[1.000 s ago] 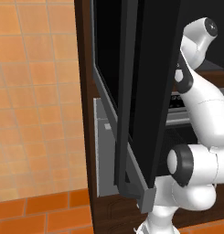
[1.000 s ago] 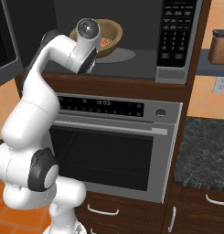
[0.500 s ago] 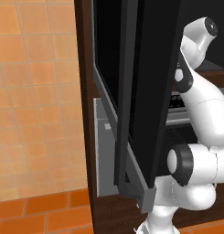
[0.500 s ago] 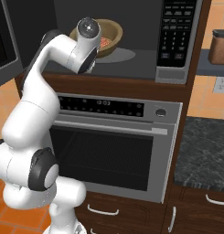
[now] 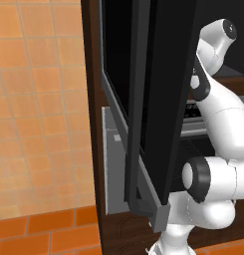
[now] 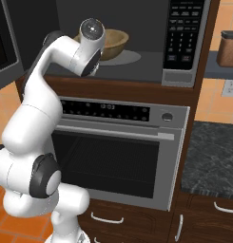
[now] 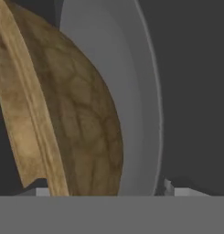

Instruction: Open the microwave, place the bowl with waffle inside the microwave, then close the microwave door and turn it on.

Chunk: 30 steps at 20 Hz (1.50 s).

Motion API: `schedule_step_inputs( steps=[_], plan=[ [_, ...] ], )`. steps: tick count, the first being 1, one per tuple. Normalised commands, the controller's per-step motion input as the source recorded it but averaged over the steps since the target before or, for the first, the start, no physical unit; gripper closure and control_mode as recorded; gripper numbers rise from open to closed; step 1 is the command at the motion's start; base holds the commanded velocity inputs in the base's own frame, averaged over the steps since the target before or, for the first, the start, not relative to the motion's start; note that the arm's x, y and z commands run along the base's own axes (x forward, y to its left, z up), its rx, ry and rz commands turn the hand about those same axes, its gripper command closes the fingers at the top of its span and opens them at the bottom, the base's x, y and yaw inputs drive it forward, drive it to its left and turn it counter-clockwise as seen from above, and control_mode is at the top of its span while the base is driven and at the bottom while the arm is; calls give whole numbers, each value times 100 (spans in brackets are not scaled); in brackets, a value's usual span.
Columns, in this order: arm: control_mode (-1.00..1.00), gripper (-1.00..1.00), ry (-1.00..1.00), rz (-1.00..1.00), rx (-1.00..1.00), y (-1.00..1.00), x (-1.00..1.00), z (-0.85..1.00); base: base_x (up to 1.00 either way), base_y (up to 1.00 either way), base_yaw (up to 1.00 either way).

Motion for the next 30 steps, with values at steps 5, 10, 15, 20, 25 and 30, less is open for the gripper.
schedule_step_inputs(
  steps=[5, 10, 15, 20, 25, 30],
  plan=[
    [-100, -100, 0, 0, 0, 0, -11, 0, 0, 0, 0],
    [-100, -100, -14, 0, 0, -13, -92, 0, 0, 0, 0],
    [-100, -100, -22, 0, 0, -11, -81, 7, 0, 0, 0],
    [-100, -100, -3, 0, -5, -3, -95, -10, 0, 0, 0],
    [-100, -100, -1, 0, -21, 17, -67, -32, 0, 0, 0],
    [-100, -100, -4, 0, -22, 57, -68, -33, 0, 0, 0]
  ],
)
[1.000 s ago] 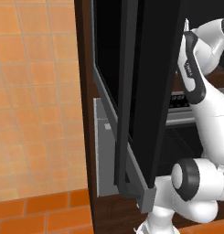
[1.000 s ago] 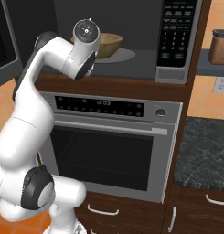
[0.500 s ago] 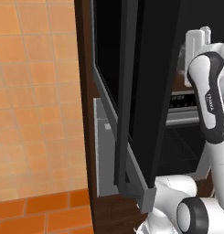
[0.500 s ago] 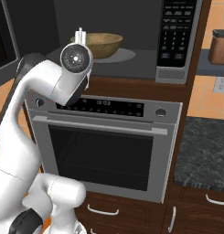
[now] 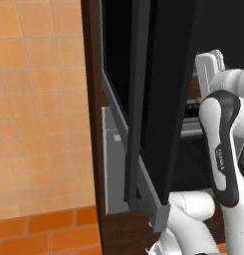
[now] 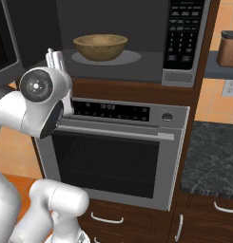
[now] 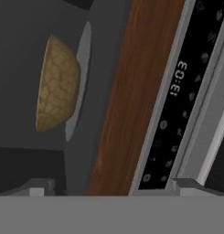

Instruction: Open the microwave, place the bowl with waffle inside the microwave, then close the microwave door and turn it on.

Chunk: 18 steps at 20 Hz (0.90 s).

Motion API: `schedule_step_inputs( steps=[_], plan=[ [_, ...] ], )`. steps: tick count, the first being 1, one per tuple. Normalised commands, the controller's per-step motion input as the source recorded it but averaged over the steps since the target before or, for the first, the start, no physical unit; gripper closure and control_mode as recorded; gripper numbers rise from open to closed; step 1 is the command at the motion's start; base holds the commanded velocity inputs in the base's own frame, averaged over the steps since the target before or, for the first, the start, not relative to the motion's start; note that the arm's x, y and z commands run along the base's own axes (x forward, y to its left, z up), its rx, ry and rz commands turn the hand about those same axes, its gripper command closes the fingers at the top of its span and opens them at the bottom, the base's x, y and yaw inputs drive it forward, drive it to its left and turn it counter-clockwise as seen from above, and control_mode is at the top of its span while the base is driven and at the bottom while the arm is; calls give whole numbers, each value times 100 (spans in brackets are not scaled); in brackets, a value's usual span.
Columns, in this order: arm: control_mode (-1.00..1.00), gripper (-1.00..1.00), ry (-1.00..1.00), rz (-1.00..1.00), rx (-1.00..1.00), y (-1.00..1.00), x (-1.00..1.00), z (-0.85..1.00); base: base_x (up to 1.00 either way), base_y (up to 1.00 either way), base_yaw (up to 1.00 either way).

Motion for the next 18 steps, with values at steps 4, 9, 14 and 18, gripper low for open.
schedule_step_inputs(
  steps=[4, 9, 14, 18],
  plan=[
    [-100, -100, -19, 0, -21, 50, -34, -33, 0, 0, 0],
    [-100, -100, -18, 2, -19, 34, 2, -34, 0, 0, 0],
    [-100, -100, -14, 0, -18, 35, 14, -36, 0, 0, 0],
    [-100, -100, -6, 0, -18, 25, 3, -33, 0, 0, 0]
  ],
)
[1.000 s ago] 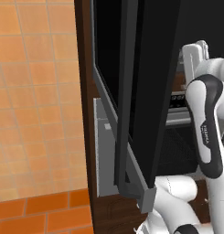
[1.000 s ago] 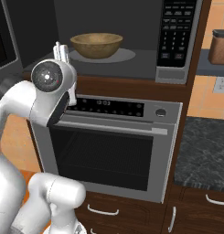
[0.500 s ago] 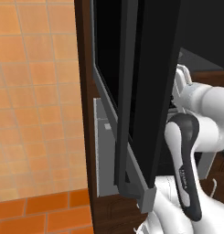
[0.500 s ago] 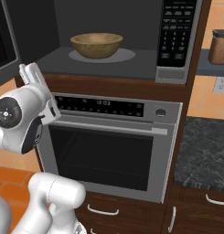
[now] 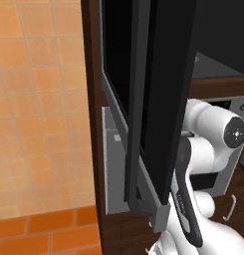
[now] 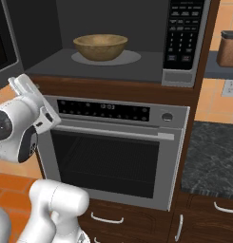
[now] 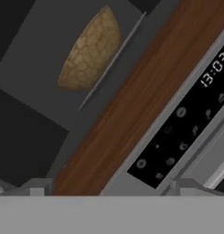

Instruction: Open the microwave, place the bowl with waffle inside the microwave, then close the microwave door and turn it on.

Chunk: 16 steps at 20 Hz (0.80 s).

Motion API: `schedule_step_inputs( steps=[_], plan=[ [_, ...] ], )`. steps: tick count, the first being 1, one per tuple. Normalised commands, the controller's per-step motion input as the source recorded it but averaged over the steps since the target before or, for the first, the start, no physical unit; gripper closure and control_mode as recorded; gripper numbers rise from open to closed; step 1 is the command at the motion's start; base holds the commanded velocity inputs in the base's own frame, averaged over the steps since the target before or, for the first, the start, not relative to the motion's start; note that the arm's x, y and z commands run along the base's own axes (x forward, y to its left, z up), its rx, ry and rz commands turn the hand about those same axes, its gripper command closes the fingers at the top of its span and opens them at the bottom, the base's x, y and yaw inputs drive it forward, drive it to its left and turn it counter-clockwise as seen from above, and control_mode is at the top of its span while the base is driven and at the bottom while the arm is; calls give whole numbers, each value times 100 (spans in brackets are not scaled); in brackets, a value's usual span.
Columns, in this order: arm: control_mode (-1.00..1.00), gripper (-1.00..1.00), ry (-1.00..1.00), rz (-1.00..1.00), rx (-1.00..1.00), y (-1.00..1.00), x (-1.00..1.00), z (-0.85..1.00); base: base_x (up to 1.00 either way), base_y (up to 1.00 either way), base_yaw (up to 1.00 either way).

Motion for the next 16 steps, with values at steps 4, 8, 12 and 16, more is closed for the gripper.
schedule_step_inputs(
  steps=[4, 8, 12, 16],
  plan=[
    [-100, -100, -8, 0, -23, 30, 0, -35, 0, 0, 0],
    [-100, -100, -19, 0, -23, 28, 0, -38, 0, 0, 0],
    [-100, -100, -21, 0, -25, 24, 0, -48, 0, 0, 0],
    [-100, -100, -14, 0, -17, 2, 1, -54, 0, 0, 0]
  ],
)
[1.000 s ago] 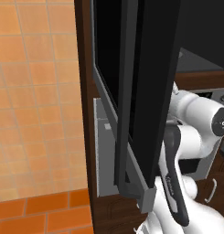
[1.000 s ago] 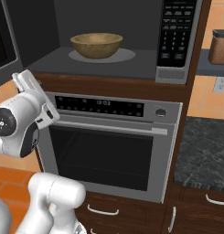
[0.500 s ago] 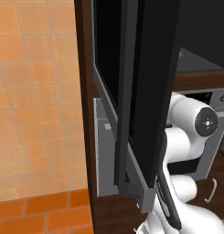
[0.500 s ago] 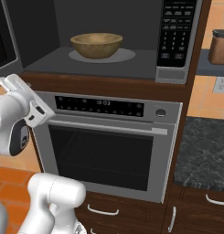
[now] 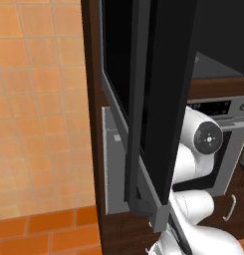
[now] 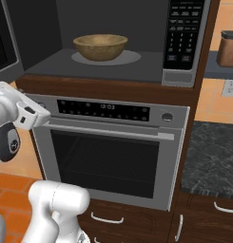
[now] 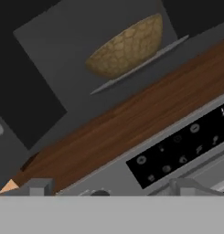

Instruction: Open the microwave, place the bowl with waffle inside the microwave, then close the microwave door and turn it on.

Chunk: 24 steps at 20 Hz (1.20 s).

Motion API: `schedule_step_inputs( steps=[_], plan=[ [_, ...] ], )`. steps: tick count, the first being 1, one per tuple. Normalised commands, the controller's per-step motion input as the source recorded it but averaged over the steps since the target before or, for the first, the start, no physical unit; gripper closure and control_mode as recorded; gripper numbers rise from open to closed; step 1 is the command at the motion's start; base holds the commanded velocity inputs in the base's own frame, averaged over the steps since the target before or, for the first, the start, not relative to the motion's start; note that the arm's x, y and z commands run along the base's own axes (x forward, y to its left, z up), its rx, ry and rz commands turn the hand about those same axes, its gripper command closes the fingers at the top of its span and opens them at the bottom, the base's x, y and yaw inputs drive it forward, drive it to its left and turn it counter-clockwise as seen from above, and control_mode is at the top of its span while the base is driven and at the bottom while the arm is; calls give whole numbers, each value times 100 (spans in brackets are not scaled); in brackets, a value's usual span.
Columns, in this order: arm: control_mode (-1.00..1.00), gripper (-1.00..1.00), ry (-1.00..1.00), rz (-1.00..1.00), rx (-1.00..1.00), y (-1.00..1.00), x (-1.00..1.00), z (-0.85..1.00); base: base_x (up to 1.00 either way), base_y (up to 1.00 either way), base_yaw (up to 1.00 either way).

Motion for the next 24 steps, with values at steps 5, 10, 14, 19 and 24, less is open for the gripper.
schedule_step_inputs(
  steps=[5, 10, 14, 19, 24],
  plan=[
    [-100, -100, -16, 1, -12, 0, 19, -48, 0, 0, 0],
    [-100, -100, -22, 6, -10, 0, 45, -43, 0, 0, 0],
    [-100, -100, -14, 1, -9, 3, 48, -37, 0, 0, 0],
    [-100, -100, -11, 0, -19, 45, 26, -46, 0, 0, 0],
    [-100, -100, -15, 0, -17, 49, 4, -27, 0, 0, 0]
  ],
)
